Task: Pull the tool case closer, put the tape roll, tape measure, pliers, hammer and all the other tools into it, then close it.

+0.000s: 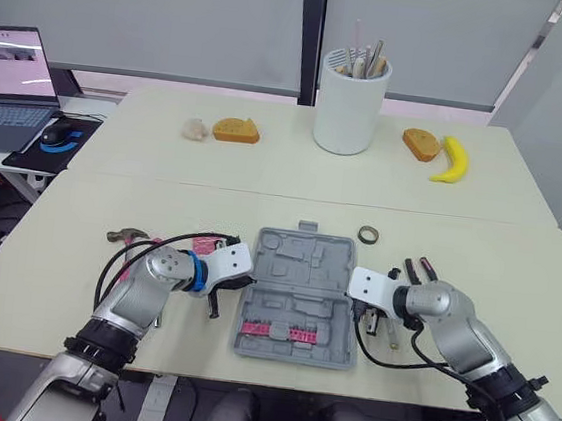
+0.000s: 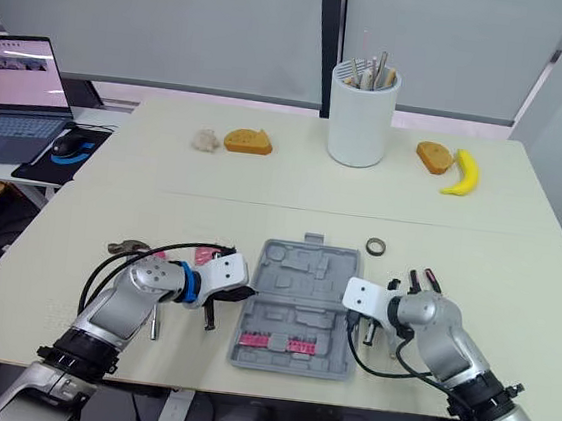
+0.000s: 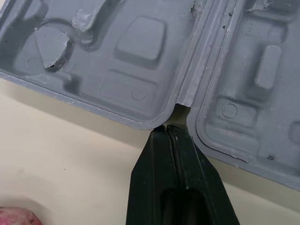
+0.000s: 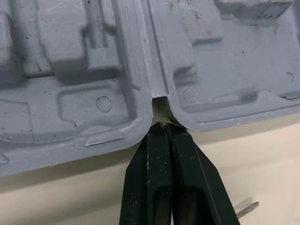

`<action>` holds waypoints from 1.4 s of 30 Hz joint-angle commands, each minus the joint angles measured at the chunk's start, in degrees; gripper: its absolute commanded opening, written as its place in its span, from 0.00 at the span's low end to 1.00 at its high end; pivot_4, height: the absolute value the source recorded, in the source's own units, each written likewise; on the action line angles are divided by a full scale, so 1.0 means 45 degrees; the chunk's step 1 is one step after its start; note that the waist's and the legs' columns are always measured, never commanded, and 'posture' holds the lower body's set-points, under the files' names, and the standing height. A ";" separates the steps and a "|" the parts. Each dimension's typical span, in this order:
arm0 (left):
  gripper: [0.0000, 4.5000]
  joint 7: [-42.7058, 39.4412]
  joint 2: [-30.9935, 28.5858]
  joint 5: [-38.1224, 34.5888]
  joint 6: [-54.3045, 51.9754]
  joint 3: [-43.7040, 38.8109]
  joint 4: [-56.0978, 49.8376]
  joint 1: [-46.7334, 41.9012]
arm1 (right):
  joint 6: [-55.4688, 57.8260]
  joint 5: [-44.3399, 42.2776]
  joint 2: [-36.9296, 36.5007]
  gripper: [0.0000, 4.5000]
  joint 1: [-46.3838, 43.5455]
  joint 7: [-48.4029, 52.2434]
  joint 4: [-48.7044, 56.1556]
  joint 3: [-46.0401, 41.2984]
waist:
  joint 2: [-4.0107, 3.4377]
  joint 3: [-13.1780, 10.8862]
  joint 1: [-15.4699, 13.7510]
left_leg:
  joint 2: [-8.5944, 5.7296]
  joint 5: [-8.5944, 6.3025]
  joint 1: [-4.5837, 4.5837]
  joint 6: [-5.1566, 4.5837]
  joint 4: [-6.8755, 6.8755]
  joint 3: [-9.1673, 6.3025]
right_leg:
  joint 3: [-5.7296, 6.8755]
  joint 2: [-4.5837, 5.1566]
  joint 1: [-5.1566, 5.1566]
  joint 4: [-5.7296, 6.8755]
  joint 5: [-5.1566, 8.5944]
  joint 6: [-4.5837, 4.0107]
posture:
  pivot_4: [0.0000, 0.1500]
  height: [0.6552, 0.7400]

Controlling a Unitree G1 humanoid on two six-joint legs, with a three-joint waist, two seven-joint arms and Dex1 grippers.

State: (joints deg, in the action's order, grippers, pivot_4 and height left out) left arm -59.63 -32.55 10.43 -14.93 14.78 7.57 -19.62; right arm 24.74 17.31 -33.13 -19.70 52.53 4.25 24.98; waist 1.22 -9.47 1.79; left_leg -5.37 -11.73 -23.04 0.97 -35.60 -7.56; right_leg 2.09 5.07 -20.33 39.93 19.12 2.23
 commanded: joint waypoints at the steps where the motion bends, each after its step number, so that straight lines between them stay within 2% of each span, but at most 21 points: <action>1: 0.00 -0.0452 0.0150 -0.0484 -0.0126 0.0620 -0.0959 0.0489 | 0.0121 -0.0181 0.0094 0.00 0.0261 0.0143 0.1432 0.0123 | 0.0000 0.0000 -0.0010 | 0.0001 -0.0001 0.0000 0.0001 0.0002 -0.0001 | 0.0000 0.0001 0.0000 -0.0005 0.0000 0.0000 | 1.00 1.00; 18: 0.00 -0.0455 -0.0172 -0.0933 -0.1629 0.1076 -0.3235 0.2449 | 0.1360 -0.0443 -0.0647 0.00 0.2052 0.0257 0.3651 0.0071 | -0.0010 0.0006 -0.0073 | 0.0001 -0.0011 0.0006 0.0008 0.0020 -0.0004 | 0.0004 0.0011 0.0015 -0.0035 0.0004 0.0006 | 1.00 1.00; 42: 0.00 -0.0446 -0.1240 -0.0910 -0.1548 0.1602 -0.3842 0.3529 | 0.2538 -0.0719 -0.1029 0.00 0.3331 0.0830 0.5018 0.0455 | -0.0036 0.0055 -0.0081 | 0.0011 -0.0014 0.0030 0.0011 0.0108 -0.0004 | 0.0009 0.0012 0.0027 -0.0111 0.0017 0.0028 | 1.00 1.00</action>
State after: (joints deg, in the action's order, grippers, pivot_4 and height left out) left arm -59.75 -38.11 6.77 -21.76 17.96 -9.69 -5.56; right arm 36.86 16.58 -38.78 -5.25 55.19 23.90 24.70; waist 1.06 -9.22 1.43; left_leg -5.31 -11.80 -22.90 1.02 -35.11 -7.57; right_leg 2.13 5.13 -20.21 39.43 19.20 2.36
